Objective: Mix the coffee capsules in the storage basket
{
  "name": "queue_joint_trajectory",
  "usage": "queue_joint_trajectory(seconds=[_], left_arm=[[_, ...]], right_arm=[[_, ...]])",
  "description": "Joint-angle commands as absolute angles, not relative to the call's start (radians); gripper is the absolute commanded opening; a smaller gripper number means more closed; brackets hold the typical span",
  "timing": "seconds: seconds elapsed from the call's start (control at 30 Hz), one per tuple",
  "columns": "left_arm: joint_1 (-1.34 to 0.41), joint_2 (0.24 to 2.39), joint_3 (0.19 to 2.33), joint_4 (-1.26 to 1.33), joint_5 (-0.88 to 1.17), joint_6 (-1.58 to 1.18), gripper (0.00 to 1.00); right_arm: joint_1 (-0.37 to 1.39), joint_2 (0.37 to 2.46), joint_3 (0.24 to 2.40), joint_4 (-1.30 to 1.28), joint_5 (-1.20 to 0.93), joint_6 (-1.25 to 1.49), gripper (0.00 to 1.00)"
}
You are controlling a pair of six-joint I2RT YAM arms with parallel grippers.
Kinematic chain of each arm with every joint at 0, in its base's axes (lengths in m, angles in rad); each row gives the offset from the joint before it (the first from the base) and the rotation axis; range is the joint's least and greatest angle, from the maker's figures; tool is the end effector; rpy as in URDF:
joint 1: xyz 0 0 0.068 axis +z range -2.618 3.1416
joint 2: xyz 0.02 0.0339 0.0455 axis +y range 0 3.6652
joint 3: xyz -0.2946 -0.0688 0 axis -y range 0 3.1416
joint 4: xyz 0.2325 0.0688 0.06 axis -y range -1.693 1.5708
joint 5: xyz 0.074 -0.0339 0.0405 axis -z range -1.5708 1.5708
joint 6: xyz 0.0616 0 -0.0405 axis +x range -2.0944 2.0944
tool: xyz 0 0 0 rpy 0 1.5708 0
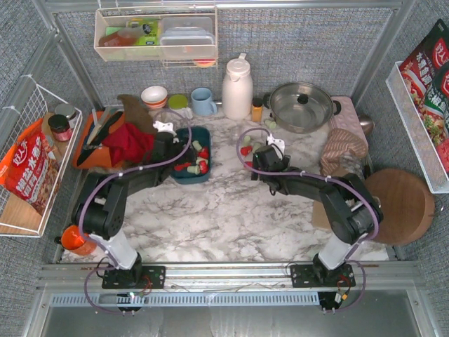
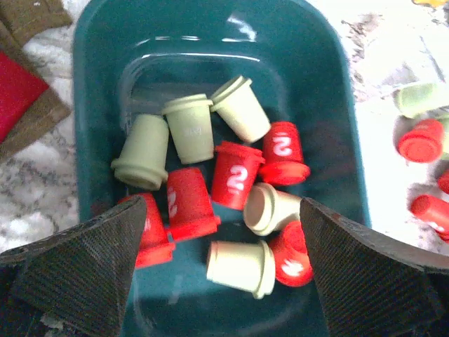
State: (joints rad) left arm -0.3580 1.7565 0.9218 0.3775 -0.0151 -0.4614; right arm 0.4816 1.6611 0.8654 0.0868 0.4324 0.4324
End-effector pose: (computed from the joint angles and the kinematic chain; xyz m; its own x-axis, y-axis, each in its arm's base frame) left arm 0.3718 -0.1381 0.2112 -0.5206 -0.2805 -0.8064 0.1183 0.9117 -0.3935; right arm 0.3228 0.1396 0.1982 -0.5820 0.1252 -0.8035 0.1159 0.9908 0.0704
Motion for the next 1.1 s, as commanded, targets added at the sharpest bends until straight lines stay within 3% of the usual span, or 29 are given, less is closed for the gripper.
queue_joint_trajectory(seconds=[0.0, 0.37, 0.7, 1.07], left_arm=[[-0.357, 1.644, 0.851, 0.425, -0.031, -0.486, 1.00], [-0.359, 1.346, 0.729, 0.468, 0.007, -0.498, 1.00], [-0.362, 1.338, 0.718, 0.486, 0.033, -0.503, 0.99], [-0.362, 1.333, 0.715, 0.491, 0.053, -0.500, 1.00]], right_arm=[[0.482, 1.717, 0.899, 0.106, 0.499, 0.475, 0.86], [0.483, 1.816, 0.964, 0.143, 0.477, 0.447, 0.77], [0.489, 1.829, 0.989, 0.071, 0.495, 0.535, 0.78], [0.535, 1.882, 1.120, -0.154, 0.757, 0.864, 0.77]])
